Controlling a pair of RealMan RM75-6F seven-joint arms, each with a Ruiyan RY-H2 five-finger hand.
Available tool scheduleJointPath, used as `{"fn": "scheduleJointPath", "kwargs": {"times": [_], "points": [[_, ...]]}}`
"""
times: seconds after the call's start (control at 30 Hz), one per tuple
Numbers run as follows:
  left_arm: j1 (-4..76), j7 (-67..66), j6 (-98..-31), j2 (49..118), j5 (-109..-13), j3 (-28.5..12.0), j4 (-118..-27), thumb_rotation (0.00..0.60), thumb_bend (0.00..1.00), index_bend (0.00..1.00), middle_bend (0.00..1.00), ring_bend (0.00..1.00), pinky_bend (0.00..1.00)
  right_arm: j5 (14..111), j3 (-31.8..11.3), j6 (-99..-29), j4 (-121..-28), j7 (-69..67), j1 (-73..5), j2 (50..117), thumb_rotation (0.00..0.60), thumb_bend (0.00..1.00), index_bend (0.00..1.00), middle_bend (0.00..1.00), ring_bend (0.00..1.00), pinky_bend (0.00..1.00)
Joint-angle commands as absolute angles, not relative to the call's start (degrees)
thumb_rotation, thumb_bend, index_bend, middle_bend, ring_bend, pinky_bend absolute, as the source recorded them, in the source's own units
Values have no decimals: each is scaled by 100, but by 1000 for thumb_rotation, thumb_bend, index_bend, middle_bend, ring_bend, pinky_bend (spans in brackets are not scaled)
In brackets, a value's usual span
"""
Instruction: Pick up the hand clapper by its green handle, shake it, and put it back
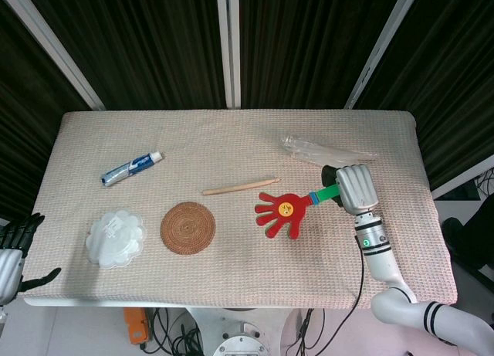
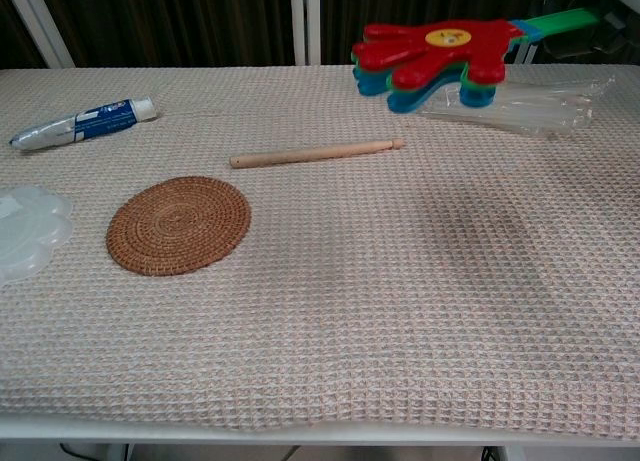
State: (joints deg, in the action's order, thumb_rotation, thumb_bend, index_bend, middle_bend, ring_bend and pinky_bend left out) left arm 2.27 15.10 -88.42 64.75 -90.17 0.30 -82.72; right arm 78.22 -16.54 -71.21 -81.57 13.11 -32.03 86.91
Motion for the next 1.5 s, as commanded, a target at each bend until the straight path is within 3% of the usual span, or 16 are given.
{"fn": "scheduleJointPath", "kwargs": {"times": [0.03,0.17,0.47,0.83,0.93,1.23,1.37,1.5], "points": [[227,1515,-8841,6476,-9017,32,-8270,600,120,39,40,0,37,7870,-1379,-7021,-8114,1925,-3313,8592,600,1000,1000,1000,1000,1000],[225,1513,-8856,6468,-9019,26,-8277,600,120,39,40,0,37,7270,-1557,-6724,-8565,1412,-3241,8516,600,1000,1000,1000,1000,1000],[221,1514,-8853,6471,-9012,29,-8271,600,119,40,40,0,37,5904,-2534,-6333,-9412,-1281,-2929,8455,600,1000,1000,1000,1000,1000],[221,1510,-8866,6469,-9012,21,-8268,600,119,40,40,0,37,5690,-2732,-5767,-9593,-2567,-2841,8323,600,1000,1000,1000,1000,1000],[214,1509,-8878,6461,-9011,21,-8275,600,120,39,40,0,37,5875,-2582,-5883,-9432,-2230,-2905,8356,600,1000,1000,1000,1000,1000],[216,1529,-8864,6472,-9006,23,-8255,600,120,40,40,0,37,7948,-1485,-7255,-7830,1355,-3329,8742,600,1000,1000,1000,1000,1000],[222,1518,-8857,6469,-9012,24,-8266,600,120,39,40,0,37,8107,-1326,-7328,-7636,2289,-3385,8769,600,1000,1000,1000,1000,1000],[217,1508,-8863,6461,-9009,24,-8275,600,121,39,40,0,37,7742,-1402,-7162,-7874,2247,-3334,8757,600,1000,1000,1000,1000,1000]]}}
